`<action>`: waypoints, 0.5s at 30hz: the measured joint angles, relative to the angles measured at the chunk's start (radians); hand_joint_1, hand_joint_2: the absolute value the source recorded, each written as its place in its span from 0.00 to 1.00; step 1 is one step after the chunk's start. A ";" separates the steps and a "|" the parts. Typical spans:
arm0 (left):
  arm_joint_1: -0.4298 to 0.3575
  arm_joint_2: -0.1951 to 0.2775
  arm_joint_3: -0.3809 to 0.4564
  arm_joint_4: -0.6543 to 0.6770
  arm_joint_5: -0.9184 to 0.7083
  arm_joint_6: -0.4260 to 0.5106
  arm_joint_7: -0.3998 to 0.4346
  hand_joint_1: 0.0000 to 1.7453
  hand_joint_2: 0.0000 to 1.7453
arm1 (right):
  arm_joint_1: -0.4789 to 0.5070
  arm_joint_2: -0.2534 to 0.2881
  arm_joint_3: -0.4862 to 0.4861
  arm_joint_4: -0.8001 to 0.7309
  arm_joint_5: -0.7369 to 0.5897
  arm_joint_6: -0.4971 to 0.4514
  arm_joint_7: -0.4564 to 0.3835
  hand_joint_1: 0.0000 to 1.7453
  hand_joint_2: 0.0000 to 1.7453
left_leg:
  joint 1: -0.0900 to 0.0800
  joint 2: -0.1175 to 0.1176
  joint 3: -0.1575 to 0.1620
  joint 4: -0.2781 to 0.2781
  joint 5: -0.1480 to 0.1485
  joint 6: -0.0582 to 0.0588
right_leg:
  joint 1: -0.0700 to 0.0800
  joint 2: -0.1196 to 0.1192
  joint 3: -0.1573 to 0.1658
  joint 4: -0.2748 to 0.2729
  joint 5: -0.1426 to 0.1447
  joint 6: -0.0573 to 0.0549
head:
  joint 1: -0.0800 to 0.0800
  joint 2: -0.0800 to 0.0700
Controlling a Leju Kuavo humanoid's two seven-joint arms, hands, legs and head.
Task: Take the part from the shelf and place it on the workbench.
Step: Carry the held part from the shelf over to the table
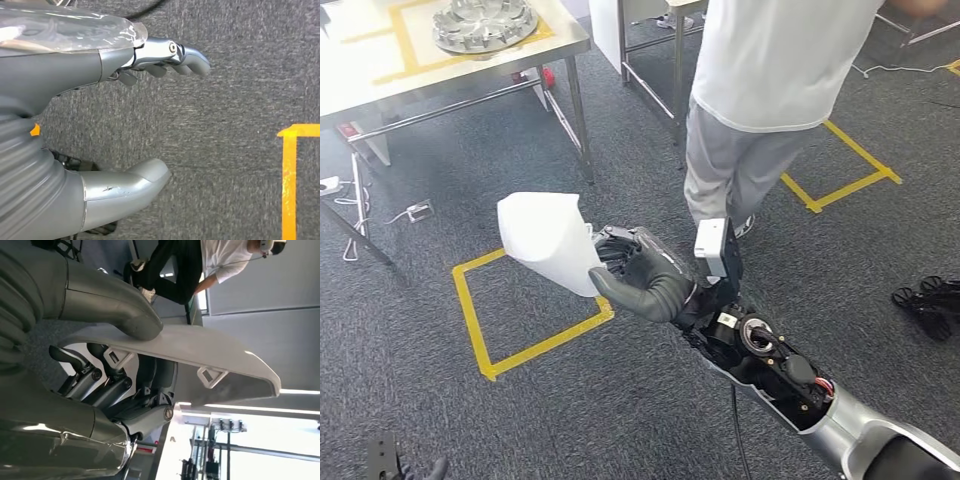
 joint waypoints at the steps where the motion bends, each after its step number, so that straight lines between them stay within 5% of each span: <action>1: 0.001 0.000 0.000 0.000 -0.003 0.006 0.000 0.00 1.00 | 0.000 0.000 0.001 0.000 0.000 0.000 0.000 1.00 1.00 | 0.001 0.004 -0.040 0.037 -0.032 -0.003 | 0.000 -0.001 0.008 0.000 -0.009 -0.001 | 0.000 0.000; 3: 0.002 -0.001 0.000 0.000 -0.011 0.018 0.002 0.00 1.00 | 0.001 0.000 0.002 0.001 0.000 0.001 0.001 1.00 1.00 | 0.002 0.006 -0.081 0.026 -0.050 -0.001 | 0.000 -0.001 0.031 0.000 -0.030 0.000 | -0.001 0.000; 4: 0.002 -0.002 0.000 0.000 -0.014 0.022 0.002 0.00 1.00 | 0.000 0.000 0.002 0.001 0.000 0.001 0.001 1.00 1.00 | 0.002 0.007 -0.080 -0.026 -0.016 0.002 | 0.001 -0.001 0.046 0.000 -0.041 0.001 | -0.002 0.000; 6: 0.002 -0.001 0.000 0.000 -0.016 0.026 0.003 0.00 1.00 | 0.000 0.000 0.003 0.002 0.000 0.001 0.001 1.00 1.00 | -0.004 0.009 -0.060 -0.160 0.112 0.014 | 0.002 -0.003 0.070 -0.001 -0.061 0.004 | -0.002 0.000; 8: 0.002 0.000 0.000 0.000 -0.017 0.028 0.005 0.00 1.00 | 0.000 0.000 0.004 0.003 0.000 0.001 0.001 1.00 1.00 | -0.013 0.009 -0.052 -0.233 0.192 0.023 | 0.003 0.000 0.076 -0.003 -0.073 0.012 | -0.006 0.000; 10: 0.000 0.000 0.000 0.000 -0.019 0.035 0.006 0.00 1.00 | -0.001 0.000 0.006 0.004 0.001 0.001 0.001 1.00 1.00 | -0.015 0.006 -0.053 -0.241 0.203 0.026 | 0.005 0.002 0.076 -0.006 -0.081 0.022 | -0.007 0.000; 13: -0.001 -0.002 0.000 0.000 -0.025 0.048 0.005 0.00 1.00 | -0.010 0.000 0.007 0.005 0.001 0.000 0.000 1.00 1.00 | -0.009 0.001 -0.048 -0.246 0.206 0.015 | 0.009 -0.001 0.083 -0.010 -0.083 0.017 | -0.003 0.000; 15: -0.002 -0.003 0.000 0.000 -0.029 0.052 0.004 0.00 1.00 | -0.015 0.000 0.008 0.006 0.000 0.000 -0.001 1.00 1.00 | -0.011 -0.001 -0.045 -0.244 0.200 0.017 | 0.009 -0.004 0.092 -0.019 -0.086 0.017 | -0.001 0.000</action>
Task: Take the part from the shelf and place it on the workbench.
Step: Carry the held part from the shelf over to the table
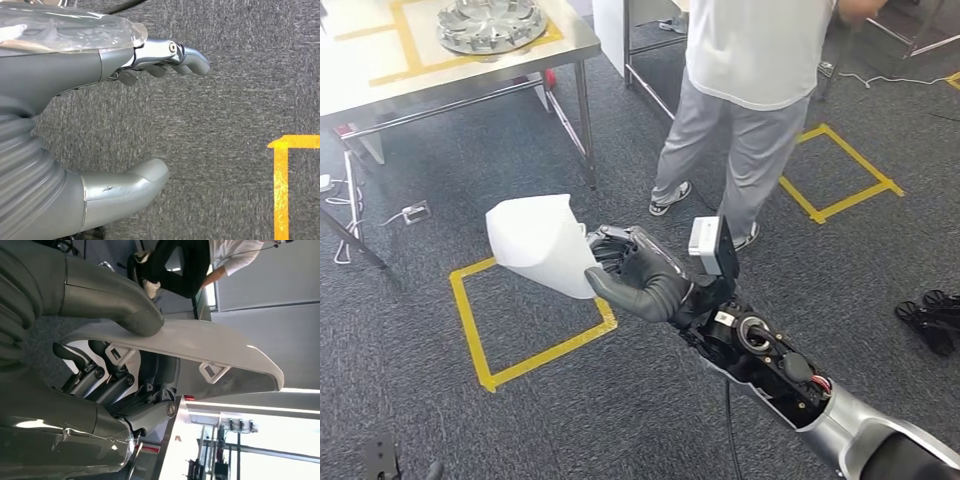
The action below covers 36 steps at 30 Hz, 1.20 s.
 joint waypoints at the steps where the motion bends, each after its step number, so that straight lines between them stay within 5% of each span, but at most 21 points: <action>1: 0.000 0.000 0.000 0.000 -0.002 0.002 0.000 0.00 1.00 | -0.002 0.000 0.000 0.001 -0.001 0.000 0.000 1.00 1.00 | -0.001 -0.001 0.001 0.001 -0.003 0.004 | 0.000 -0.001 0.005 -0.006 -0.002 0.003 | 0.000 0.000; 12: -0.001 0.000 0.000 0.000 -0.012 0.007 -0.001 0.00 1.00 | -0.010 0.000 0.008 0.003 -0.006 -0.004 0.000 1.00 1.00 | -0.004 -0.002 0.020 0.001 -0.022 0.035 | -0.009 -0.005 0.020 -0.007 -0.027 0.033 | 0.001 0.000; 14: -0.003 0.000 0.000 0.000 -0.012 0.009 -0.001 0.00 1.00 | -0.013 0.000 0.008 0.003 -0.007 -0.004 -0.002 1.00 1.00 | 0.002 -0.001 0.031 -0.004 -0.023 0.040 | -0.010 -0.007 -0.018 0.078 -0.071 0.037 | 0.005 0.000; 16: -0.003 0.000 0.000 0.000 -0.013 0.011 -0.001 0.00 1.00 | -0.014 0.000 0.008 0.005 -0.010 -0.004 -0.003 1.00 1.00 | 0.003 -0.002 0.035 -0.004 -0.026 0.043 | -0.010 -0.007 -0.093 0.225 -0.129 0.039 | 0.009 0.000; 18: -0.002 0.000 0.000 0.000 -0.011 0.013 -0.001 0.00 1.00 | -0.012 0.000 0.010 0.009 -0.011 -0.004 -0.005 1.00 1.00 | 0.002 -0.007 0.037 -0.003 -0.028 0.041 | -0.011 -0.008 -0.139 0.294 -0.131 0.037 | 0.010 0.000; 21: -0.002 -0.001 0.000 0.000 -0.003 0.015 -0.001 0.00 1.00 | -0.012 0.000 0.010 0.014 -0.012 -0.003 -0.011 1.00 1.00 | 0.002 -0.021 0.048 -0.002 -0.032 0.034 | -0.010 0.001 -0.073 0.123 -0.017 0.025 | 0.013 0.000; 23: -0.003 -0.002 0.000 0.000 0.001 0.016 -0.001 0.00 1.00 | -0.013 0.000 0.011 0.017 -0.012 -0.002 -0.014 1.00 1.00 | 0.002 -0.028 0.048 0.000 -0.032 0.024 | -0.008 0.013 -0.025 0.019 0.019 0.018 | 0.011 0.000; 28: -0.003 0.000 0.000 0.000 0.003 0.018 -0.002 0.00 1.00 | -0.014 0.000 0.012 0.020 -0.013 -0.002 -0.017 1.00 1.00 | 0.005 -0.032 0.027 0.027 -0.045 -0.006 | -0.010 0.000 -0.002 -0.017 0.029 -0.001 | 0.006 0.000; 32: -0.003 0.000 0.000 0.000 0.003 0.018 -0.001 0.00 1.00 | -0.014 0.000 0.014 0.023 -0.013 -0.001 -0.017 1.00 1.00 | 0.012 0.003 -0.097 0.275 -0.151 -0.026 | -0.011 -0.022 0.000 -0.022 0.031 -0.010 | -0.005 0.000; 34: 0.000 -0.001 0.000 0.000 0.002 0.020 -0.001 0.00 1.00 | -0.014 0.000 0.015 0.027 -0.013 -0.001 -0.017 1.00 1.00 | 0.017 0.009 -0.109 0.289 -0.132 -0.030 | -0.011 -0.033 0.001 -0.021 0.029 -0.010 | -0.006 0.000; 36: -0.001 0.000 0.000 0.000 0.001 0.024 -0.001 0.00 1.00 | -0.014 0.000 0.016 0.029 -0.013 -0.001 -0.018 1.00 1.00 | 0.020 0.020 -0.044 0.158 -0.061 -0.029 | -0.011 -0.042 0.006 -0.021 0.024 -0.007 | -0.006 0.000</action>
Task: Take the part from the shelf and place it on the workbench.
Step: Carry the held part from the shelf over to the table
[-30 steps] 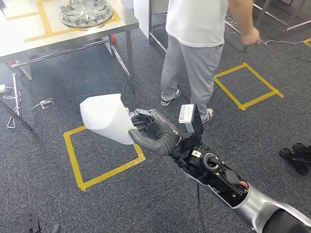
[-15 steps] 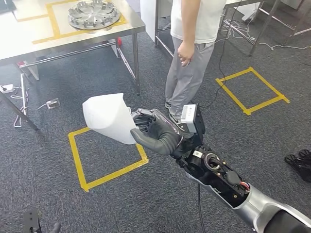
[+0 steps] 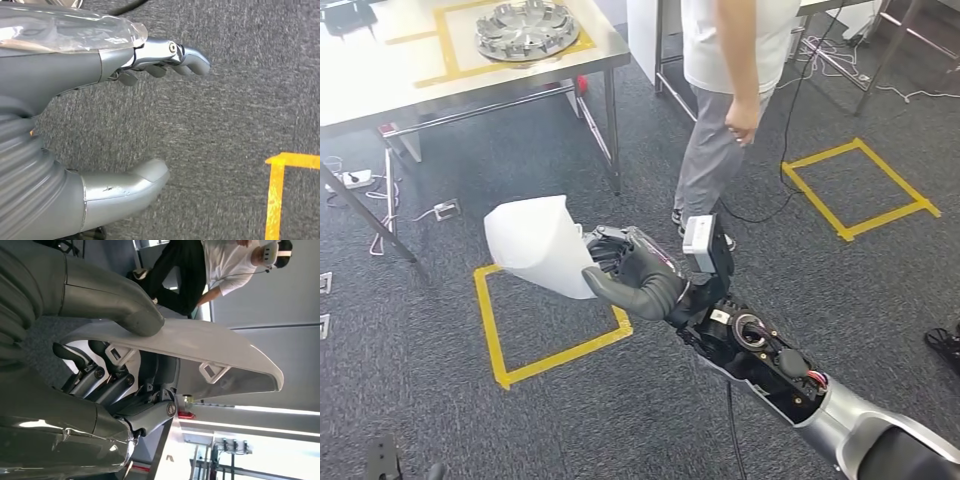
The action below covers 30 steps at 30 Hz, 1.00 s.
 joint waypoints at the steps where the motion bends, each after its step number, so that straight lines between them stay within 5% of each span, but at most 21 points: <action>1: -0.002 0.000 0.000 0.000 -0.001 0.003 0.000 0.00 1.00 | 0.000 0.000 0.000 0.000 0.000 0.001 -0.001 1.00 1.00 | -0.003 0.012 0.039 -0.076 0.026 0.003 | 0.003 -0.004 0.002 0.001 -0.004 0.004 | -0.001 0.000; 3: -0.006 0.000 0.000 0.000 -0.002 0.008 0.000 0.00 1.00 | -0.001 0.000 0.000 0.002 0.002 0.003 -0.003 1.00 1.00 | -0.008 0.026 0.079 -0.158 0.043 0.014 | 0.009 -0.011 0.003 0.002 -0.010 0.013 | 0.001 0.000; 7: -0.005 0.000 0.000 0.000 0.002 0.013 0.000 0.00 1.00 | -0.002 0.000 -0.001 0.008 0.005 0.007 -0.007 1.00 1.00 | -0.006 0.009 0.087 -0.171 0.038 0.037 | 0.008 -0.015 -0.002 0.022 -0.035 0.033 | 0.008 0.000; 11: -0.006 -0.001 0.000 0.000 0.008 0.020 0.001 0.00 1.00 | -0.002 0.000 -0.002 0.015 0.007 0.010 -0.014 1.00 1.00 | -0.003 -0.010 0.092 -0.172 0.035 0.049 | 0.003 0.017 -0.122 0.268 -0.145 0.047 | 0.018 0.000; 13: -0.005 -0.002 0.000 0.000 0.012 0.026 0.002 0.00 1.00 | 0.001 0.000 -0.001 0.022 0.008 0.013 -0.016 1.00 1.00 | -0.002 -0.024 0.095 -0.171 0.033 0.050 | 0.001 0.018 -0.161 0.325 -0.139 0.049 | 0.019 0.000; 16: -0.005 -0.006 0.000 0.000 0.024 0.028 0.002 0.00 1.00 | 0.001 0.000 -0.002 0.028 0.008 0.015 -0.017 1.00 1.00 | -0.002 -0.048 0.102 -0.169 0.028 0.044 | -0.001 0.035 -0.096 0.152 -0.025 0.041 | 0.021 0.000; 18: -0.006 -0.008 0.000 0.000 0.032 0.016 0.003 0.00 1.00 | -0.001 0.000 -0.002 0.032 0.009 0.015 -0.017 1.00 1.00 | -0.003 -0.060 0.097 -0.164 0.027 0.035 | -0.001 0.060 -0.053 0.050 0.011 0.034 | 0.021 0.000; 21: -0.007 -0.007 0.000 0.000 0.039 -0.018 0.010 0.00 1.00 | -0.001 0.000 -0.002 0.037 0.011 0.008 -0.018 1.00 1.00 | -0.001 -0.073 0.087 -0.162 0.031 0.018 | -0.001 0.060 -0.038 0.022 0.011 0.021 | 0.020 0.000; 23: -0.007 -0.007 0.000 0.001 0.037 -0.033 0.019 0.00 1.00 | -0.001 0.000 -0.004 0.039 0.016 0.002 -0.018 1.00 1.00 | -0.001 -0.051 0.070 -0.124 0.005 0.007 | -0.004 0.048 -0.032 0.014 0.015 0.010 | 0.014 0.000; 27: -0.010 -0.007 0.000 0.001 0.028 -0.041 0.032 0.00 1.00 | 0.000 0.000 -0.004 0.046 0.019 -0.005 -0.018 1.00 1.00 | 0.001 -0.014 -0.052 0.123 -0.099 -0.005 | -0.002 0.021 -0.029 0.012 0.014 0.000 | 0.003 0.000; 28: -0.009 -0.007 0.000 0.001 0.026 -0.041 0.034 0.00 1.00 | 0.001 0.000 -0.004 0.050 0.020 -0.007 -0.019 1.00 1.00 | 0.001 -0.013 -0.065 0.146 -0.098 -0.005 | -0.001 0.015 -0.029 0.012 0.013 -0.001 | 0.003 0.000; 30: -0.008 -0.007 0.000 0.001 0.023 -0.037 0.035 0.00 1.00 | 0.001 0.000 -0.005 0.056 0.020 -0.010 -0.023 1.00 1.00 | 0.001 -0.010 -0.022 0.059 -0.043 -0.001 | 0.000 0.006 -0.026 0.012 0.011 0.000 | 0.002 0.000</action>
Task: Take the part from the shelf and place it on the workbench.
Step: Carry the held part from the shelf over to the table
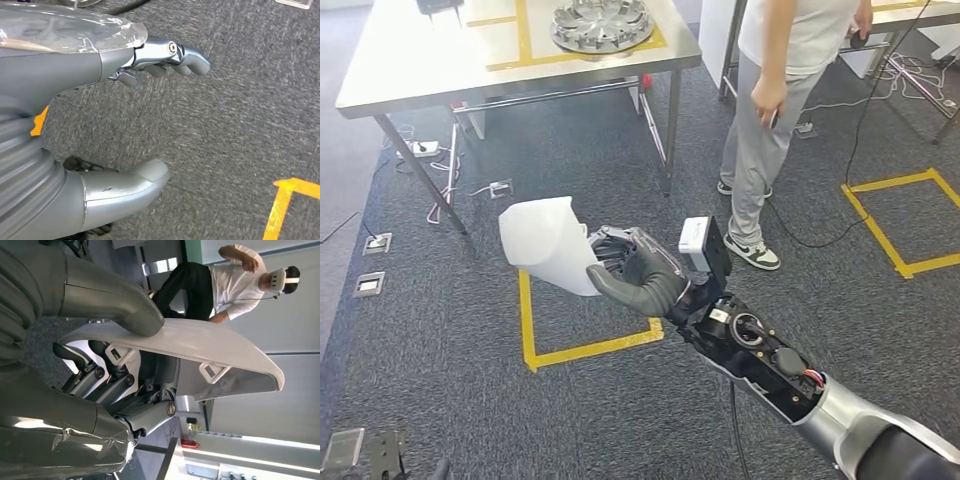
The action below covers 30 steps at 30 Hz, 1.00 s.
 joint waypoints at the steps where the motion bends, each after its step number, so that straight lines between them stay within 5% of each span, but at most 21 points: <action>1: -0.001 0.001 0.000 0.000 0.000 0.002 0.000 0.00 1.00 | -0.001 0.000 -0.001 0.003 0.000 -0.001 -0.003 1.00 1.00 | -0.001 0.004 0.042 -0.081 0.033 0.004 | 0.001 -0.004 0.002 0.000 -0.002 0.002 | 0.000 0.000; 4: -0.002 0.003 0.000 0.000 0.006 0.009 -0.004 0.00 1.00 | -0.004 0.001 -0.003 0.011 0.004 -0.006 -0.007 1.00 1.00 | -0.006 0.013 0.117 -0.221 0.070 0.016 | 0.009 -0.009 0.003 0.003 -0.010 0.008 | 0.002 0.000; 7: 0.004 0.003 0.000 0.000 0.014 0.012 -0.010 0.00 1.00 | -0.007 0.003 -0.003 0.021 0.012 -0.013 -0.004 1.00 1.00 | -0.006 0.010 0.119 -0.225 0.069 0.017 | 0.012 -0.008 0.004 0.004 -0.013 -0.004 | 0.007 0.000; 10: 0.006 0.004 0.000 0.000 0.016 0.013 -0.013 0.00 1.00 | -0.010 0.004 -0.003 0.032 0.016 -0.015 0.000 1.00 1.00 | -0.010 0.008 0.119 -0.225 0.067 0.023 | 0.010 -0.009 0.007 -0.001 -0.011 0.000 | 0.008 0.000; 19: 0.008 0.008 0.002 0.000 0.022 -0.022 -0.010 0.00 1.00 | -0.014 0.011 -0.004 0.051 0.027 -0.026 0.006 1.00 1.00 | -0.013 0.008 0.118 -0.222 0.064 0.031 | 0.007 -0.009 0.012 -0.012 -0.008 0.019 | 0.007 0.000; 23: 0.009 0.014 0.002 0.000 0.037 -0.062 0.000 0.00 1.00 | -0.012 0.015 -0.007 0.050 0.030 -0.037 -0.001 1.00 1.00 | -0.008 0.007 0.143 -0.256 0.069 0.055 | 0.003 -0.006 0.017 -0.017 -0.015 0.044 | 0.005 0.000; 25: 0.010 0.014 0.002 0.000 0.039 -0.075 0.001 0.00 1.00 | -0.011 0.015 -0.013 0.049 0.030 -0.044 -0.005 1.00 1.00 | 0.000 0.008 0.165 -0.279 0.075 0.057 | 0.001 0.007 -0.023 0.071 -0.057 0.048 | 0.008 0.000; 27: 0.010 0.014 0.002 0.000 0.040 -0.084 0.001 0.00 1.00 | -0.003 0.016 -0.017 0.049 0.030 -0.052 -0.006 1.00 1.00 | 0.001 0.006 0.172 -0.282 0.073 0.055 | -0.005 0.014 -0.098 0.213 -0.106 0.056 | 0.011 0.000; 29: 0.012 0.014 0.002 0.000 0.038 -0.088 0.002 0.00 1.00 | 0.009 0.015 -0.021 0.048 0.033 -0.062 -0.006 1.00 1.00 | 0.007 0.000 0.177 -0.277 0.065 0.047 | -0.015 0.014 -0.134 0.257 -0.095 0.066 | 0.011 0.000; 30: 0.013 0.014 0.002 0.000 0.037 -0.088 0.003 0.00 1.00 | 0.014 0.015 -0.024 0.046 0.035 -0.068 -0.005 1.00 1.00 | 0.013 -0.003 0.180 -0.272 0.059 0.040 | -0.020 0.014 -0.121 0.217 -0.062 0.071 | 0.011 0.000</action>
